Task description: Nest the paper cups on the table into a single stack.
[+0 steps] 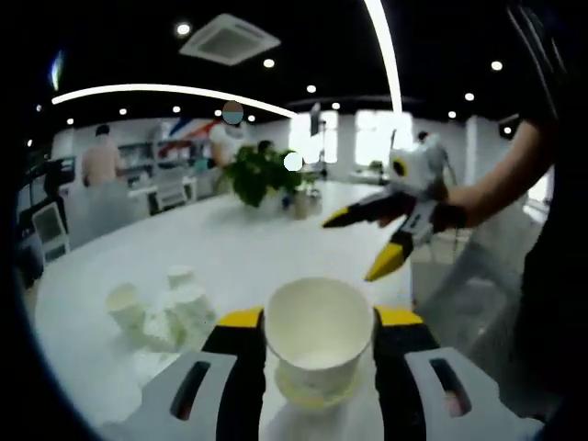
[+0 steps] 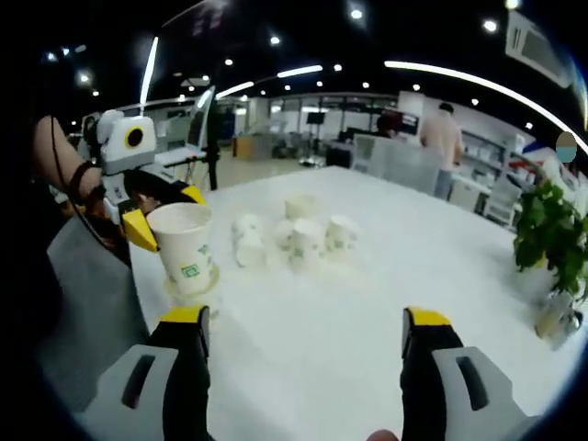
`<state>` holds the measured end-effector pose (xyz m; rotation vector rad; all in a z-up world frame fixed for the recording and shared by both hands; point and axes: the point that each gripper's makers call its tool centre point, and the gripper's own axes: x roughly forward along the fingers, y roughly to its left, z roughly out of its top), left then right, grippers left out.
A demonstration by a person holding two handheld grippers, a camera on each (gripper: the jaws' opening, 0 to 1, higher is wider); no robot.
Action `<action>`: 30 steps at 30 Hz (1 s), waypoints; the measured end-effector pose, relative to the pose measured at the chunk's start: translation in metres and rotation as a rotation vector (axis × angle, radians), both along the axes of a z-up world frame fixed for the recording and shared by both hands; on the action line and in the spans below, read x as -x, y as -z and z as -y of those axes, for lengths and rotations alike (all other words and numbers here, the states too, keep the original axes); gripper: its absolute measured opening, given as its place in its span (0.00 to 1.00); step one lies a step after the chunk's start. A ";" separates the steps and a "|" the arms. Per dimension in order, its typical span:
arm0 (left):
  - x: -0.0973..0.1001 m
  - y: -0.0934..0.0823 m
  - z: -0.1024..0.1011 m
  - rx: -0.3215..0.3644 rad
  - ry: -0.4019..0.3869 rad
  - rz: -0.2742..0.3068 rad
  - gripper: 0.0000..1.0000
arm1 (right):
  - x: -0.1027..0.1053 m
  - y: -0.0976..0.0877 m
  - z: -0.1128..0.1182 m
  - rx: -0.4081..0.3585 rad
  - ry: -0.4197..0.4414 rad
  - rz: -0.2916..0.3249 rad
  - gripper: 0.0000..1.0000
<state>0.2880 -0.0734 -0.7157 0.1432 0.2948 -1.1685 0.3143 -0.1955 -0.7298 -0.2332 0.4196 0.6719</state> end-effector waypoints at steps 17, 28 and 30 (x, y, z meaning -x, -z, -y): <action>-0.001 0.036 -0.003 -0.093 0.009 0.003 0.47 | 0.001 0.007 0.004 -0.004 0.018 -0.014 0.83; 0.002 0.048 -0.005 -0.133 0.019 -0.026 0.49 | 0.000 0.007 0.000 -0.014 0.012 -0.018 0.83; 0.003 0.048 -0.005 -0.140 0.022 -0.019 0.49 | 0.000 0.006 0.000 -0.015 0.009 -0.016 0.83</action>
